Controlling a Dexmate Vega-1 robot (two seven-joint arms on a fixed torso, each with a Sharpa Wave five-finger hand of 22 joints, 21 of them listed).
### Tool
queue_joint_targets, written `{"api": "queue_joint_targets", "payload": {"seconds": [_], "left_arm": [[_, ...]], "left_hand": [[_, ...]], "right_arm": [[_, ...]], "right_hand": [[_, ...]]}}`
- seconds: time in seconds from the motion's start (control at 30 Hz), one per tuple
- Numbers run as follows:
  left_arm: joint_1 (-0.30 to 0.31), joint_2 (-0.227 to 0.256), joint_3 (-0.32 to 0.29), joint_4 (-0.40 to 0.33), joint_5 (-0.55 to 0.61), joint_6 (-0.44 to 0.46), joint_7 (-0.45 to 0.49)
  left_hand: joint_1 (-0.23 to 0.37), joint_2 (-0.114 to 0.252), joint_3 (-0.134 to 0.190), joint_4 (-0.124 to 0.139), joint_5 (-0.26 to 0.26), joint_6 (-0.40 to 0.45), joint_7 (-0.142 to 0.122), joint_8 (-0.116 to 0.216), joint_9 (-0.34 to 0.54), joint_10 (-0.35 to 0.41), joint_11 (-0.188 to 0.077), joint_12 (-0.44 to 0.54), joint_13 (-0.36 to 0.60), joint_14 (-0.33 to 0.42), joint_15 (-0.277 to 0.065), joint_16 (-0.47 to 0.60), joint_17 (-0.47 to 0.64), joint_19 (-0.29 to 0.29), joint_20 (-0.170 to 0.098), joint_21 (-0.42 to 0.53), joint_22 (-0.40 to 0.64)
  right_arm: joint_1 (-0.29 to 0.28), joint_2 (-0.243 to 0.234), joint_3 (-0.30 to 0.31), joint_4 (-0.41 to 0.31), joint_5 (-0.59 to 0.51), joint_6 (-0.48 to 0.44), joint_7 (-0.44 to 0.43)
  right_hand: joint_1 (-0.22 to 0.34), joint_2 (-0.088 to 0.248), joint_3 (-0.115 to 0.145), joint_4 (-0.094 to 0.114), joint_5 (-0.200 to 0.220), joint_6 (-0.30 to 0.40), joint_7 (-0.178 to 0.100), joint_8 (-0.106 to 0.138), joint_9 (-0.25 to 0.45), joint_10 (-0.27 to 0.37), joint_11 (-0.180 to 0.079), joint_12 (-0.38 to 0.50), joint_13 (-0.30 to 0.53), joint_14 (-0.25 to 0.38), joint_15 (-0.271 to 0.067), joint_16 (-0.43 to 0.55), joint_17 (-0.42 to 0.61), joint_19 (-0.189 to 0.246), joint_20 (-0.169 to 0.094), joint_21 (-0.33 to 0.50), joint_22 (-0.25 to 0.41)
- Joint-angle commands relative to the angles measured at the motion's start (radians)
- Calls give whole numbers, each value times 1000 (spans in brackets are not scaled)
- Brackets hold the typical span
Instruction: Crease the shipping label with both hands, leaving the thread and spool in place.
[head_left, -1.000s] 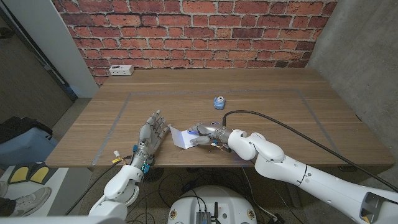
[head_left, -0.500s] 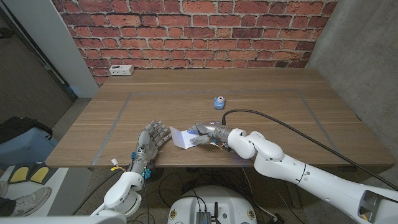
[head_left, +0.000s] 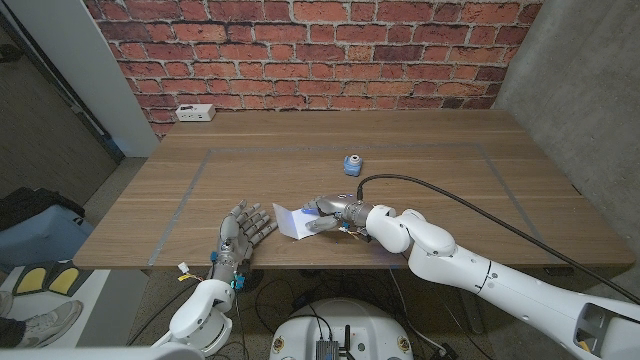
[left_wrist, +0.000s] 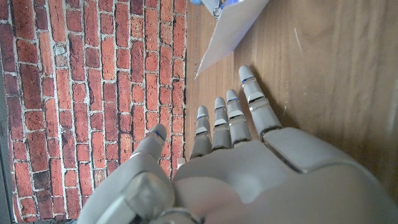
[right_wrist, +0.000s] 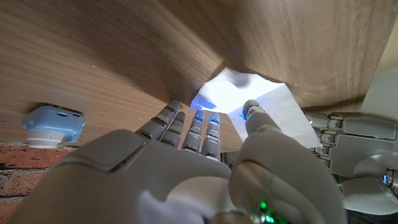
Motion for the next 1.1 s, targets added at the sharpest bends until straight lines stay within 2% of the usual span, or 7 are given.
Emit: {"api": "queue_joint_targets", "payload": {"seconds": [0.03, 0.23, 0.37, 0.57, 0.7, 0.87, 1.1], "left_arm": [[-25, 65, -32, -12, -115, 45, -125], [-37, 84, -42, -20, -145, 54, -164], [-38, 91, -42, -22, -145, 57, -170], [-50, 109, -36, -13, -107, 59, -169], [-65, 123, -34, -13, -88, 72, -163], [-95, 136, -23, -4, -62, 90, -159], [-149, 166, -3, 13, -66, 130, -205]], "left_hand": [[8, 11, 13, -5, 5, -2, 57, -11, 0, 7, -1, -9, 5, 8, -4, -7, 2, 16, -3, -9, -1], [7, 6, 26, -17, 5, 16, 60, -22, -4, 62, -4, -11, 4, 64, -6, 0, 2, 113, -19, 3, 0], [20, 23, 48, -25, 15, 40, 61, -21, -4, 89, -2, -13, 4, 105, -3, 2, 1, 159, -19, 7, 0], [23, 35, 59, -22, 18, 35, 60, -27, -4, 87, -1, -20, 4, 99, -6, -5, 2, 149, -26, -4, 1], [10, 35, 56, -9, 14, 14, 60, -36, -3, 81, -1, -28, 5, 85, -14, -10, 6, 130, -30, -18, 1], [-13, 35, 51, 15, 7, 89, 59, -4, 10, 85, -1, -31, 7, 84, -13, -8, 7, 131, -30, -25, 2], [-18, 38, 53, 22, 6, 105, 60, 2, 15, 91, -1, -30, 7, 86, -7, -8, 7, 130, -32, -29, 2]], "right_arm": [[-7, 0, 8, 7, 35, 17, -26], [-14, -4, 7, 1, 37, 12, -33], [-18, -8, 10, -5, 37, 11, -40], [-21, -13, 10, -11, 41, 14, -39], [-22, -16, 12, -13, 41, 18, -41], [-25, -21, 15, -19, 41, 16, -40], [-29, -26, 20, -17, 46, 17, -42]], "right_hand": [[13, -2, 0, 6, -3, -3, -1, -2, 5, 4, 7, -3, 5, 0, -21, 8, 2, 10, 7, 4, 3], [12, -4, -2, 7, -3, -3, 1, -2, 5, 4, 12, -3, 5, 1, -20, 8, 2, 10, 8, 4, 3], [11, -5, -5, 8, -3, -2, 1, -2, 5, 4, 14, -3, 5, 1, -20, 9, 2, 9, 9, 4, 3], [11, -6, -7, 9, -3, -1, 2, -2, 5, 6, 15, -3, 5, 3, -19, 9, 2, 10, 10, 4, 3], [11, -7, -8, 9, -2, 1, 2, -1, 5, 8, 15, -2, 5, 3, -18, 9, 2, 10, 10, 4, 3], [11, -8, -9, 9, -2, 0, 3, -1, 5, 9, 14, -2, 5, 3, -18, 9, 2, 10, 11, 4, 3], [11, -9, -12, 9, -2, 2, 5, -1, 5, 12, 11, -1, 5, 4, -18, 9, 2, 10, 13, 4, 3]]}}
